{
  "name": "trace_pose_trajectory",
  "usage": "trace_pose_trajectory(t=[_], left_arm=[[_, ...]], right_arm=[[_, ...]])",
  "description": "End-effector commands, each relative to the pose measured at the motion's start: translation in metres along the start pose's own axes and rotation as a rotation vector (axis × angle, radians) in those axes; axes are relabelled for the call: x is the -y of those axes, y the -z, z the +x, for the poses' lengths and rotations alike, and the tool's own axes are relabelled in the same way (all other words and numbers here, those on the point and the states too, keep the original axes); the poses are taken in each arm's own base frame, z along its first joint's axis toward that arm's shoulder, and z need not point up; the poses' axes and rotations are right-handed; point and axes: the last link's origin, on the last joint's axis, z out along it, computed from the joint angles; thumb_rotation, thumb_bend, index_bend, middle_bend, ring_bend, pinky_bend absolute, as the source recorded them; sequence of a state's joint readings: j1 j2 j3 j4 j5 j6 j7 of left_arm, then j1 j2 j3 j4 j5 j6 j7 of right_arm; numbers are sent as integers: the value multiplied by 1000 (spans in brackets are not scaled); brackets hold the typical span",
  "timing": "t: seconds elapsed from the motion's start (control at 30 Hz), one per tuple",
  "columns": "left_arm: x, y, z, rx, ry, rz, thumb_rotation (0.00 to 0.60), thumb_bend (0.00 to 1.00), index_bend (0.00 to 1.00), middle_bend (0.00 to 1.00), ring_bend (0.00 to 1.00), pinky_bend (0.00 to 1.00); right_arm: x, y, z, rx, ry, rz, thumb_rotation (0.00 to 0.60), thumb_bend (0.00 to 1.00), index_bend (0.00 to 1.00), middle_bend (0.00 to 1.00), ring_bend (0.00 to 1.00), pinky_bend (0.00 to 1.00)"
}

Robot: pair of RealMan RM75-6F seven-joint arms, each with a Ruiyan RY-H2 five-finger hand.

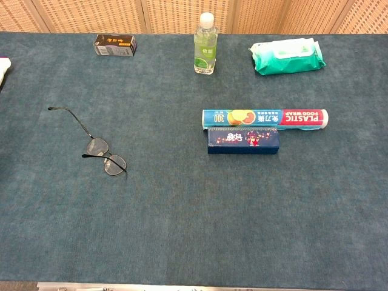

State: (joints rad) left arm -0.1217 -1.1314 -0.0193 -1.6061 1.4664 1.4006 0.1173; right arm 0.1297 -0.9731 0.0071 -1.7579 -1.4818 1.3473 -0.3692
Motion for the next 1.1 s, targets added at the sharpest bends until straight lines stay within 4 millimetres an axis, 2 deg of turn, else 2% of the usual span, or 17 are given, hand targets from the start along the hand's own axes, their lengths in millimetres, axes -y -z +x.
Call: trace_pose_trajectory(t=[0.03,0.3,0.6,0.8,0.93,1.1], left_arm=[[1,0,-1,7,-5,1,600,170,297,229,185,328],[-4,3,0,-9,6,-16,600,170,297,230,186,336],[-15,-1,-7,20,77,-67,600,170,297,212,183,333],[-36,-1,-10,35,222,-207,600,170,297,194,165,227],[-47,-9,-9,40,283,-261,600,169,296,192,161,218],[-61,-28,-5,18,268,-310,600,169,296,192,161,219]], right_arm=[[1,1,-2,5,-4,3,600,32,234,179,178,301],[6,2,-1,3,-32,23,600,34,234,181,178,301],[1,4,7,-39,-42,-5,600,37,234,188,178,301],[4,12,18,-99,-42,-6,600,45,235,199,177,301],[2,14,22,-116,-40,-23,600,44,234,201,178,301],[2,16,25,-130,-37,-28,600,45,234,202,177,301]])
